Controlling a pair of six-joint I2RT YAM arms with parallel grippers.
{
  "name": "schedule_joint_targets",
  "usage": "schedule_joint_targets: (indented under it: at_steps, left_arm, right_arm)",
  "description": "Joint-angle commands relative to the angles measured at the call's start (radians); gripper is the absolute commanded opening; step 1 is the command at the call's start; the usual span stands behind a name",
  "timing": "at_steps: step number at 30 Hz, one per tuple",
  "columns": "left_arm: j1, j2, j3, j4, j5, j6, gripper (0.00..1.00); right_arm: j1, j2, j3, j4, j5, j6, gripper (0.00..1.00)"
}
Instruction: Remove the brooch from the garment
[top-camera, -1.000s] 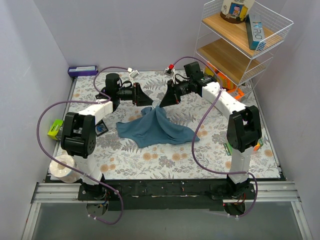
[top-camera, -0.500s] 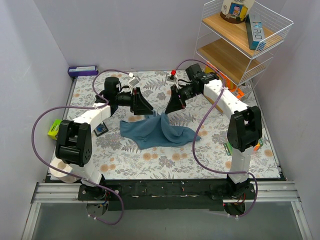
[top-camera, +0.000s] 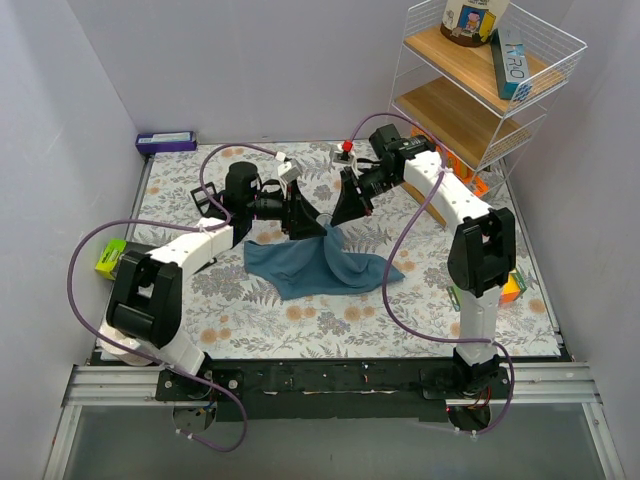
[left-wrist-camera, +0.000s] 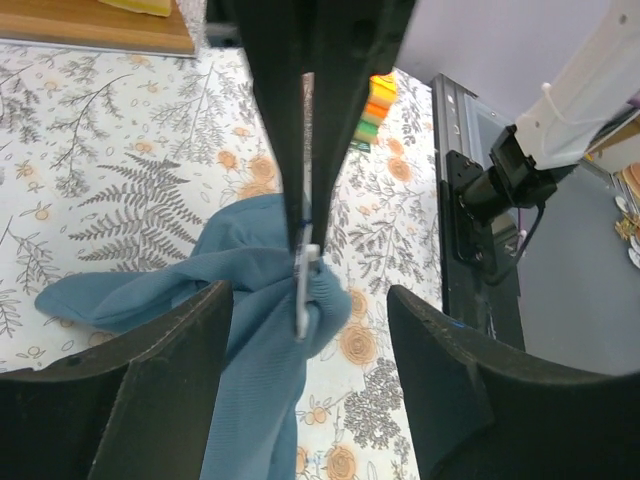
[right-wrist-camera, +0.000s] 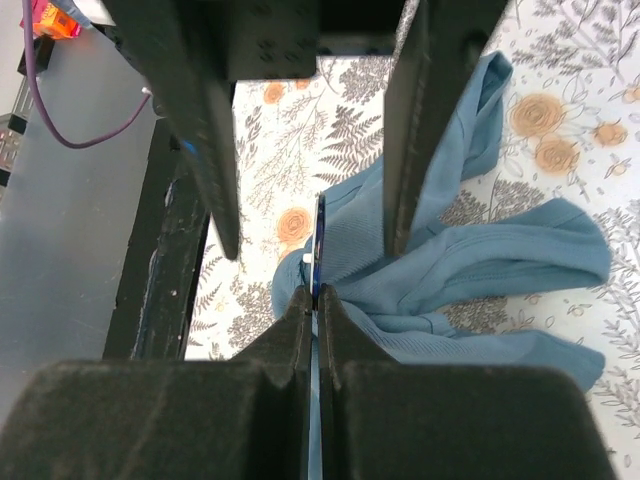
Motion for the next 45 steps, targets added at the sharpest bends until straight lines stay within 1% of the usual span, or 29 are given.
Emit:
schedule_joint_targets:
  at_steps: [1, 3, 4, 6, 7, 9, 11, 12, 16, 18, 20, 25, 30, 35, 38, 44, 45]
  left_arm:
    - [0.007, 0.056, 0.031, 0.112, -0.026, -0.071, 0.6]
    - [0.007, 0.068, 0.074, 0.052, -0.038, -0.017, 0.58]
    - [0.009, 0.071, 0.094, -0.024, -0.038, 0.035, 0.55]
    - [0.015, 0.065, 0.146, -0.089, -0.034, 0.079, 0.54]
    - [0.03, 0.059, 0.156, -0.141, -0.023, 0.101, 0.54]
    - [0.052, 0.028, 0.159, -0.157, -0.014, 0.126, 0.54]
    - [0.089, 0.013, 0.153, -0.166, 0.003, 0.146, 0.57]
    - [0.096, 0.014, 0.154, -0.205, 0.009, 0.156, 0.58]
    - [0.109, 0.06, 0.174, -0.2, 0.09, 0.141, 0.57]
    - [0.107, 0.095, 0.191, -0.175, 0.141, 0.103, 0.55]
    - [0.104, 0.114, 0.208, -0.175, 0.175, 0.1, 0.54]
    - [0.103, 0.145, 0.215, -0.172, 0.219, 0.087, 0.52]
    - [0.098, 0.165, 0.222, -0.172, 0.23, 0.08, 0.49]
    - [0.092, 0.181, 0.228, -0.173, 0.244, 0.072, 0.37]
    - [0.089, 0.186, 0.228, -0.175, 0.245, 0.069, 0.33]
    - [0.078, 0.197, 0.223, -0.175, 0.244, 0.057, 0.32]
    - [0.076, 0.197, 0.222, -0.175, 0.244, 0.057, 0.3]
  right_arm:
    - [0.004, 0.032, 0.09, -0.08, -0.053, -0.056, 0.01]
    - [0.007, 0.037, 0.082, -0.074, -0.048, -0.063, 0.01]
    - [0.015, 0.033, 0.078, -0.065, -0.041, -0.063, 0.01]
    - [0.021, 0.027, 0.068, -0.051, -0.028, -0.06, 0.01]
    - [0.025, 0.024, 0.064, -0.04, -0.028, -0.037, 0.01]
    - [0.026, 0.014, 0.061, -0.02, -0.014, -0.026, 0.01]
    - [0.026, 0.01, 0.073, -0.025, 0.005, -0.035, 0.01]
    - [0.026, 0.013, 0.079, -0.04, 0.01, -0.053, 0.01]
    - [0.026, 0.026, 0.108, -0.045, 0.013, -0.044, 0.01]
    - [0.026, 0.029, 0.107, -0.035, 0.007, -0.032, 0.01]
    - [0.026, 0.03, 0.104, -0.031, 0.006, -0.026, 0.01]
    - [0.026, 0.036, 0.098, -0.016, 0.006, -0.004, 0.01]
    - [0.026, 0.029, 0.081, 0.001, 0.001, 0.011, 0.01]
    - [0.026, 0.032, 0.082, 0.001, -0.001, 0.016, 0.01]
    - [0.026, 0.032, 0.084, 0.001, -0.004, 0.017, 0.01]
    - [0.027, 0.032, 0.084, 0.015, -0.004, 0.034, 0.01]
    - [0.027, 0.03, 0.081, 0.015, -0.004, 0.034, 0.01]
